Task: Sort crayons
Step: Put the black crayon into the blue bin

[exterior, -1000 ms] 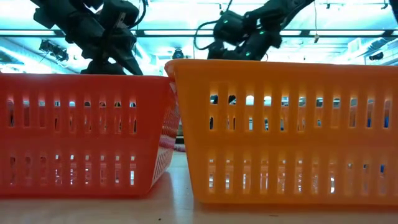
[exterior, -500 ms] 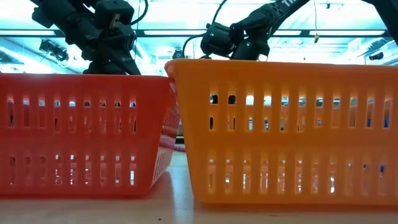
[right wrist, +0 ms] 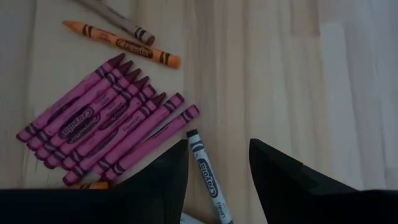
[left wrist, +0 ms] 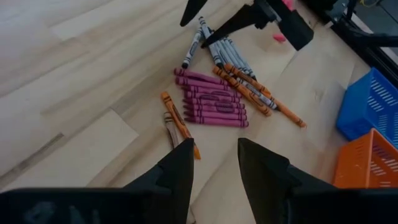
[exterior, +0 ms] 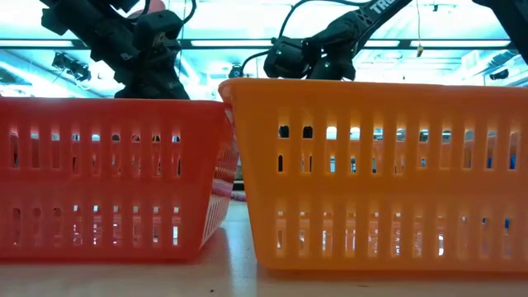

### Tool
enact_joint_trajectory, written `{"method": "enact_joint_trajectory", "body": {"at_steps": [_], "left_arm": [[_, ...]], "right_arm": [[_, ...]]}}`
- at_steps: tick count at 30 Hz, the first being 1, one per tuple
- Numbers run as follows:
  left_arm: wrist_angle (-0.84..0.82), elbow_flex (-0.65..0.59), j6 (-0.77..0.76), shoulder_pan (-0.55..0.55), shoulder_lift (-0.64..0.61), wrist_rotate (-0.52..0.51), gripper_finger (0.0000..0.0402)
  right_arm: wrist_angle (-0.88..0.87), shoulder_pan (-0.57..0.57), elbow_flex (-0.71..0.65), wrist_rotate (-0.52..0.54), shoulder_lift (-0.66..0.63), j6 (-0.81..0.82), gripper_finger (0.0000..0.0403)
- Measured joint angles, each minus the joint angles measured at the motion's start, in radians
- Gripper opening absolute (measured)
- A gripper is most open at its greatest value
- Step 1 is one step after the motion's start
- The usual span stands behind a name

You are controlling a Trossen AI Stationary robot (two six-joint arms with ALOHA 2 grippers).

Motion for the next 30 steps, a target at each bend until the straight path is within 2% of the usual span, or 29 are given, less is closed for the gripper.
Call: {"method": "enact_joint_trajectory", "body": {"at_steps": [5, 12, 30], "left_arm": [[0.001, 0.0, -0.007, 0.0, 0.0, 0.0, 0.0137], [0.007, 0.0, -0.007, 0.009, 0.0, -0.003, 0.0137], [0.007, 0.0, -0.011, 0.03, 0.0, -0.006, 0.0137]], "right_arm": [[0.004, -0.019, 0.0, -0.052, 0.0, -0.028, 0.0171], [0.017, -0.022, -0.007, -0.052, 0.0, -0.073, 0.017], [0.145, -0.051, -0.138, -0.072, -0.001, -0.079, 0.0169]]}}
